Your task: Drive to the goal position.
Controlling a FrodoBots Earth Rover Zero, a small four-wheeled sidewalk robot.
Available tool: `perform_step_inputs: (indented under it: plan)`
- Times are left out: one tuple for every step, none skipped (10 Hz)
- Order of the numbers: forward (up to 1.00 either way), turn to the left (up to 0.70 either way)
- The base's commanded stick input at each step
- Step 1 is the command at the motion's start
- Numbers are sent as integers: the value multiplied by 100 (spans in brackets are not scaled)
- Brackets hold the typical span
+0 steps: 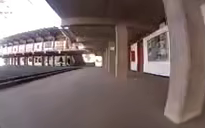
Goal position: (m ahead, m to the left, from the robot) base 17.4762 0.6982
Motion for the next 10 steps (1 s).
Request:
perform_step_inputs:
  plan:
    - [95, 39]
    - [95, 1]
    - [95, 1]
    - [94, 1]
    - [94, 1]
    - [94, 1]
    - [93, 1]
    - [92, 1]
    - [92, 1]
    - [92, 1]
